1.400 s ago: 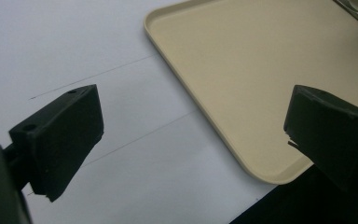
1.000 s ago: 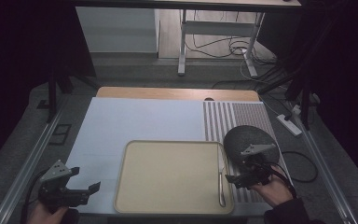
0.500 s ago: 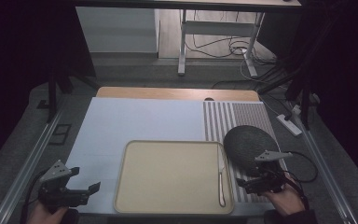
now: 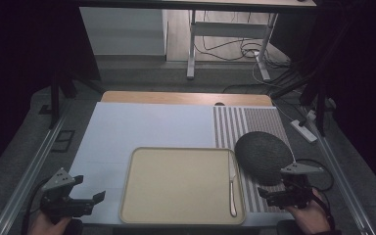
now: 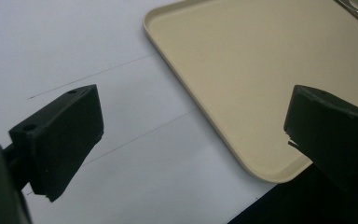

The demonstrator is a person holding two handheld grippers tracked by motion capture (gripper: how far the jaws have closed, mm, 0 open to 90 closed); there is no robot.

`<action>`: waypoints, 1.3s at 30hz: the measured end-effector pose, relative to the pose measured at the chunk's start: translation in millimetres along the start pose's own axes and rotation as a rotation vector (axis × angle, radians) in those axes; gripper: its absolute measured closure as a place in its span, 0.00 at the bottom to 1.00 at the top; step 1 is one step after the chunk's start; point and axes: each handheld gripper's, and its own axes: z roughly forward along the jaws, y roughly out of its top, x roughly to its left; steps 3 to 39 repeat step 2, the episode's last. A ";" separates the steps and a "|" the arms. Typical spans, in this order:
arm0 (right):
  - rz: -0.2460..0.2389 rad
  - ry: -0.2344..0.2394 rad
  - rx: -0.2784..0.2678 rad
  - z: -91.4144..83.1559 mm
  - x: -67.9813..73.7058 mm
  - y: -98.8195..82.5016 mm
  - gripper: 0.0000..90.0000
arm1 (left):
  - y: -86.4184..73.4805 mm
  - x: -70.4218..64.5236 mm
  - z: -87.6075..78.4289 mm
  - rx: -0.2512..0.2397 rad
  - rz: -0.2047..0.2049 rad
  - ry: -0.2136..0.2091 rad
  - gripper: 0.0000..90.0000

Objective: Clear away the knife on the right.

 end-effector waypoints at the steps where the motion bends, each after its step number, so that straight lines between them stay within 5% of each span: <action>1: -0.001 0.001 0.000 0.1 0.1 0.0 0.00 | 0.3 0.0 0.0 0.000 -0.001 -0.001 0.05; 39: -0.005 0.001 0.001 0.5 0.3 0.0 0.00 | 0.6 -0.1 0.2 0.000 -0.002 -0.002 0.05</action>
